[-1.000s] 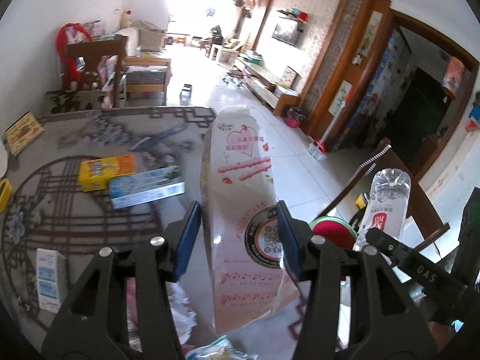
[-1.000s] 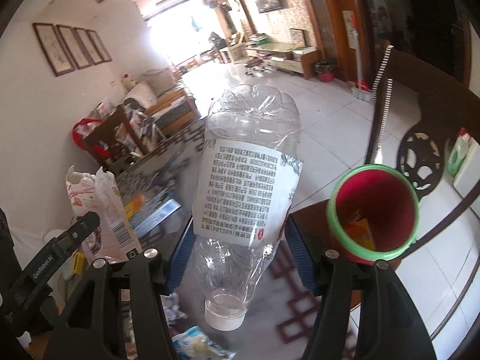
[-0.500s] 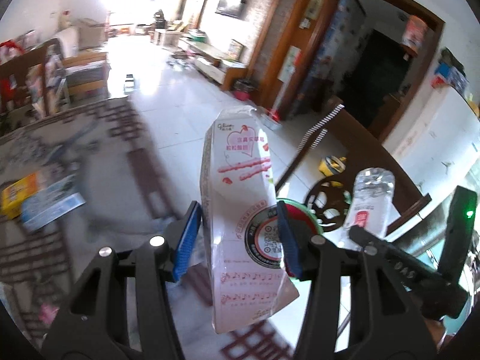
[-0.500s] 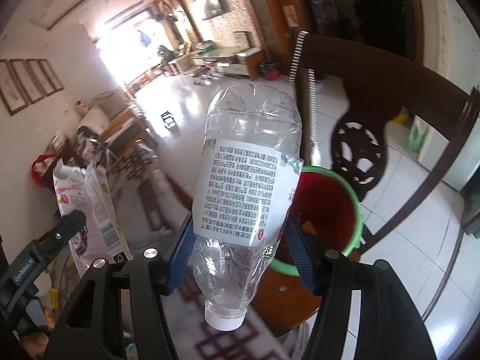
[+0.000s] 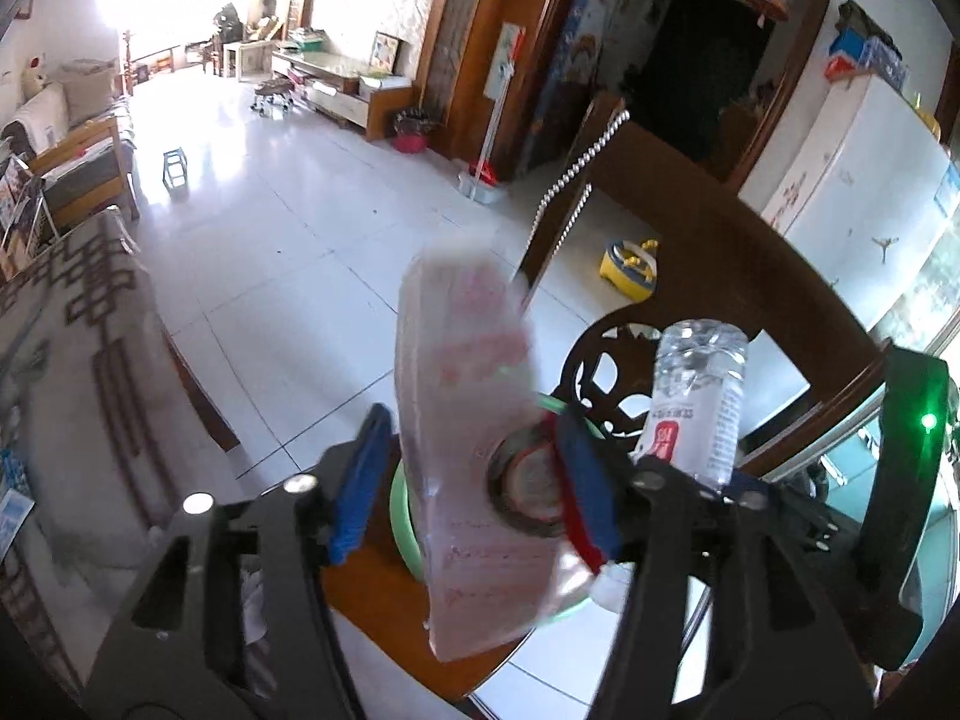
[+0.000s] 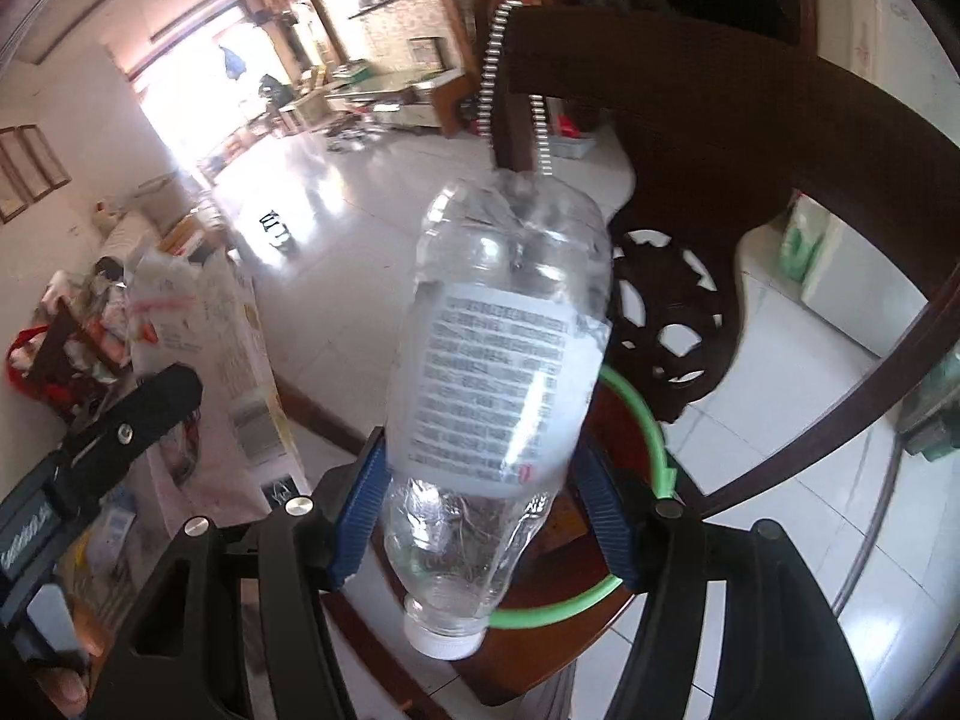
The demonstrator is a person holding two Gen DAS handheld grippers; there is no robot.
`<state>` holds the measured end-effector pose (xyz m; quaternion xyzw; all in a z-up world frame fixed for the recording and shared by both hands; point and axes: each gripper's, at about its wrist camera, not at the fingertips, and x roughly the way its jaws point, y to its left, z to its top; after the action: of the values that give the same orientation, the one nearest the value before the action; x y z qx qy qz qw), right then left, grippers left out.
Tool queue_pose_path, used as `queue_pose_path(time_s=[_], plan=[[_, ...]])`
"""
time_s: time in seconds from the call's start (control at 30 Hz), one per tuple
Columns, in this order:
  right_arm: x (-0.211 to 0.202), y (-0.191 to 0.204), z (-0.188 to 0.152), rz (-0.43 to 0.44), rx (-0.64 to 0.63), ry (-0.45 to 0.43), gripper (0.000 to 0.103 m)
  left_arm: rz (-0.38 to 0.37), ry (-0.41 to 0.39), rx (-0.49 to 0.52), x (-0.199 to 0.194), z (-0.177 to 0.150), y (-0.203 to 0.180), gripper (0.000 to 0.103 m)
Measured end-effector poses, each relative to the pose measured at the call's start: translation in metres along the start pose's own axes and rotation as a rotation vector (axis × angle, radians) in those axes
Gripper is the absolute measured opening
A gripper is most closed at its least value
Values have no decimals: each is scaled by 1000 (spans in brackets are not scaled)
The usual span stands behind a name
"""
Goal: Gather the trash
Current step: 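Open both tools to drop the bottle and carton into the bucket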
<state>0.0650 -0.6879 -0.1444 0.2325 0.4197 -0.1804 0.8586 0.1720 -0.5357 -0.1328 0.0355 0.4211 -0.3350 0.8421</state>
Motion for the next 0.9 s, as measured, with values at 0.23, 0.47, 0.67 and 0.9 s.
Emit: queue_pose_path(time_s=[0.23, 0.47, 0.67, 0.9], plan=[[-2, -12, 3, -23, 53, -5, 65, -41, -29, -12, -5, 4, 6, 76], [-25, 1, -4, 6, 45, -21, 65, -25, -93, -79, -72, -12, 42, 76], [-49, 39, -22, 52, -22, -18, 65, 42, -121, -157, -141, -49, 81, 76], [-74, 98, -62, 95, -144, -8, 65, 163, -149, -172, -211, -101, 119, 76]])
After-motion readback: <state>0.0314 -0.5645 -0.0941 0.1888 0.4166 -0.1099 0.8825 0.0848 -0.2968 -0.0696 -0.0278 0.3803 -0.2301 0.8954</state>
